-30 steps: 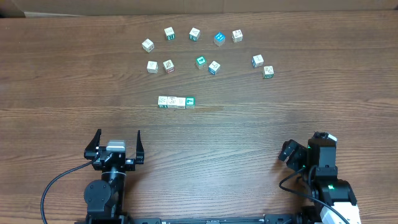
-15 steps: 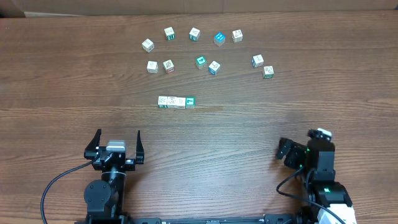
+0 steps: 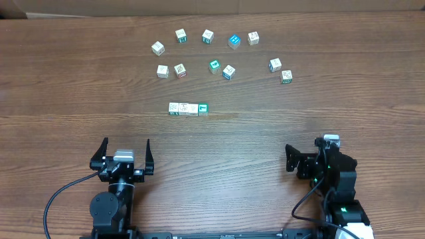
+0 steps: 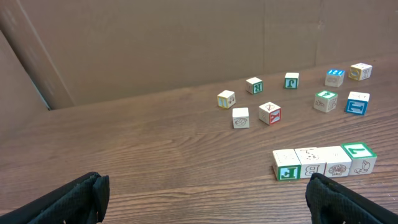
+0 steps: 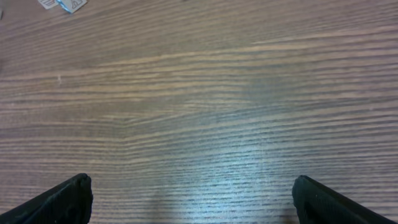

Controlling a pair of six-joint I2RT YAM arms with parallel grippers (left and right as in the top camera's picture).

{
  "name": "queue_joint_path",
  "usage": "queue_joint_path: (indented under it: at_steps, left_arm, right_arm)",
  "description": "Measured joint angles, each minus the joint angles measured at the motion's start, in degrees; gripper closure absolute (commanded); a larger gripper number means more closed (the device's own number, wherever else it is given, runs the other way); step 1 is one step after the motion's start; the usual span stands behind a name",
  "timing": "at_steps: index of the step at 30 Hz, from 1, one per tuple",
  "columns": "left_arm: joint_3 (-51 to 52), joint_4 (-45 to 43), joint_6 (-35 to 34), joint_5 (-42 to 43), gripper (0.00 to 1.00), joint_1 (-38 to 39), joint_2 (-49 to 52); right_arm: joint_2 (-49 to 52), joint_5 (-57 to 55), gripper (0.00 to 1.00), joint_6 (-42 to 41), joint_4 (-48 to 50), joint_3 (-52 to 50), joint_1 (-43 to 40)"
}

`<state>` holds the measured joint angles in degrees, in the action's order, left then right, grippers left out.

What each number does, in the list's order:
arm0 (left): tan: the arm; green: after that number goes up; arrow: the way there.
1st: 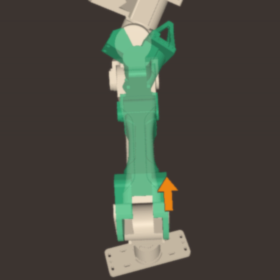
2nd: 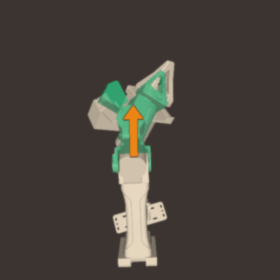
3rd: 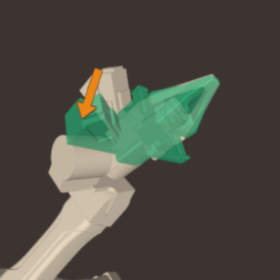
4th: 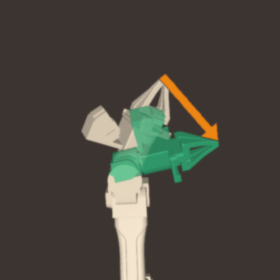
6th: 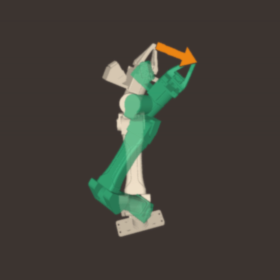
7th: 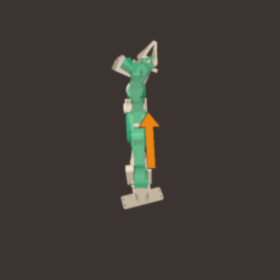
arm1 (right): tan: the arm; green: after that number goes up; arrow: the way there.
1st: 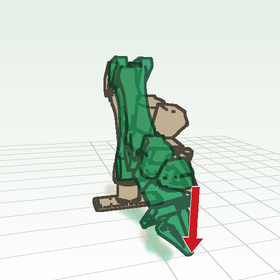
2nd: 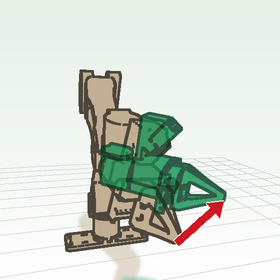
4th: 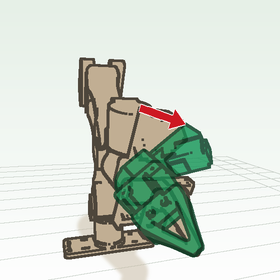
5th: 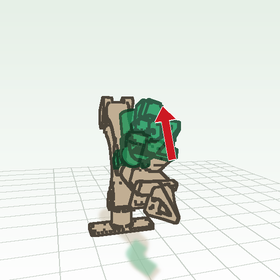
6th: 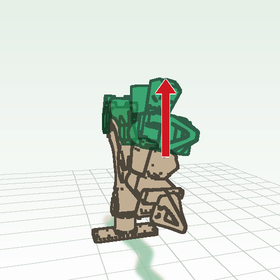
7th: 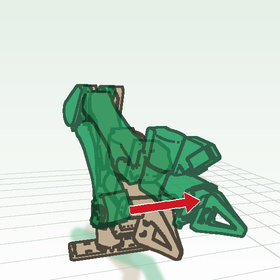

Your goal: Form a horizontal line

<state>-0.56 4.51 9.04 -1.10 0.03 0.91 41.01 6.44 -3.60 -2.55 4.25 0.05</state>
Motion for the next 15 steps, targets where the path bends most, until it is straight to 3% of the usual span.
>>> queue_joint_path:
  at_steps: [15]
  left_arm:
    - [0.0,0.0,0.0,0.0,0.0,0.0,0.0]
  right_arm:
    - [-8.6,1.1,0.0,0.6,-0.2,-3.2,0.0]
